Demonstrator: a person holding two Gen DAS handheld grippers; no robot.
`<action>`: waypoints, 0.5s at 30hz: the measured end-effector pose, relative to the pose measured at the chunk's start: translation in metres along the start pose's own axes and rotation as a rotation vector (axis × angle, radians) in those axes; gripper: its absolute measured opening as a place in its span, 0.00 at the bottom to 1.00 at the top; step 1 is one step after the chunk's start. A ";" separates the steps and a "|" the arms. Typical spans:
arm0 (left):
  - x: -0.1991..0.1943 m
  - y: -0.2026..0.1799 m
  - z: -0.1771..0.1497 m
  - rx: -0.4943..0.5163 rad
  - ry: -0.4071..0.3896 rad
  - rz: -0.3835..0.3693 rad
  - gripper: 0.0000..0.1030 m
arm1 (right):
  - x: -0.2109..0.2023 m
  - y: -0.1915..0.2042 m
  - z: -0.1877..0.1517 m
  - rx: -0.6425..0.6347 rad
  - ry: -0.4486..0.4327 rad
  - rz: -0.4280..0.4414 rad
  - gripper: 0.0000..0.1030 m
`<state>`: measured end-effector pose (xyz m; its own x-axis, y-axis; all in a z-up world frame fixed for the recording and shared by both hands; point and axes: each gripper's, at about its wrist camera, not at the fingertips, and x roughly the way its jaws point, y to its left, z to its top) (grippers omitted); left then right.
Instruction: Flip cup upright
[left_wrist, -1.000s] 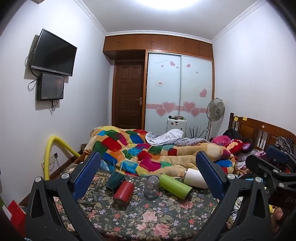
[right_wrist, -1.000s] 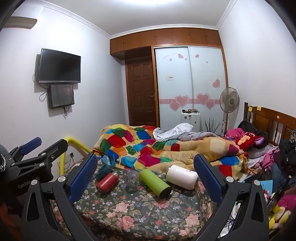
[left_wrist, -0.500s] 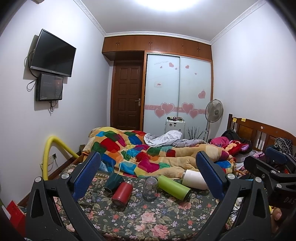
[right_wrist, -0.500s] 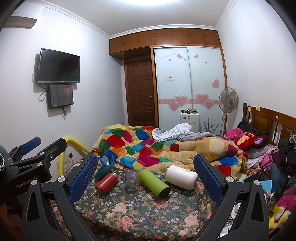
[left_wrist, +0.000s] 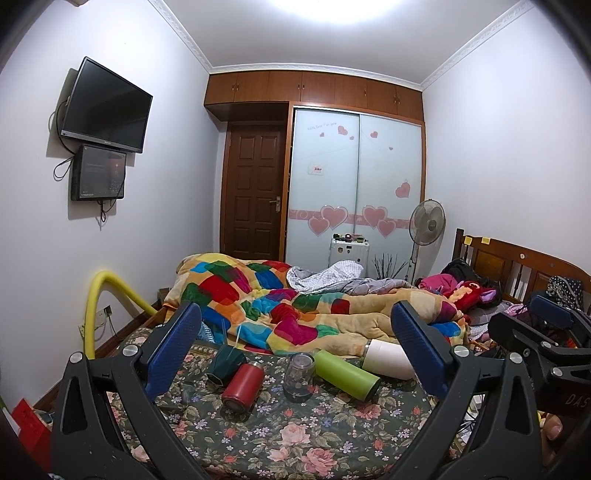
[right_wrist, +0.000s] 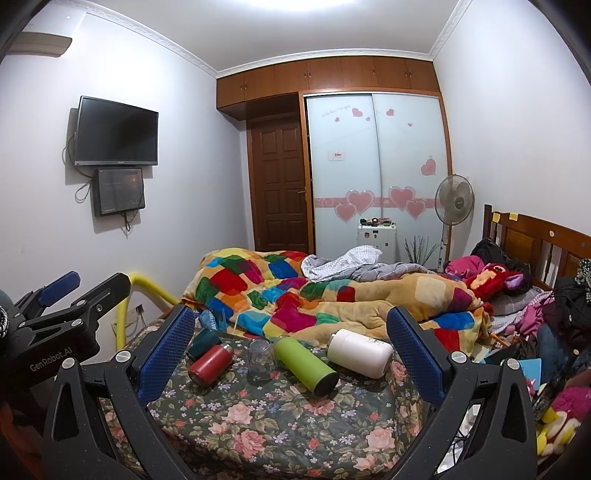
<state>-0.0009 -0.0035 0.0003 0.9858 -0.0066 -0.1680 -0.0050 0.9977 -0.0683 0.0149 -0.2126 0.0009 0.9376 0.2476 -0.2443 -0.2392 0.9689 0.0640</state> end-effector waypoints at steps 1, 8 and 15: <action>0.000 0.000 0.000 0.000 0.001 0.000 1.00 | 0.000 0.000 0.000 0.000 0.000 0.000 1.00; 0.000 0.000 0.000 -0.001 0.001 0.000 1.00 | 0.000 0.000 0.000 0.000 0.000 0.001 1.00; 0.000 0.000 0.000 0.000 0.001 0.000 1.00 | -0.003 -0.002 0.002 -0.001 0.000 0.002 1.00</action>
<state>-0.0011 -0.0033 0.0001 0.9856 -0.0062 -0.1689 -0.0054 0.9976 -0.0684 0.0134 -0.2150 0.0030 0.9372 0.2491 -0.2441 -0.2408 0.9685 0.0637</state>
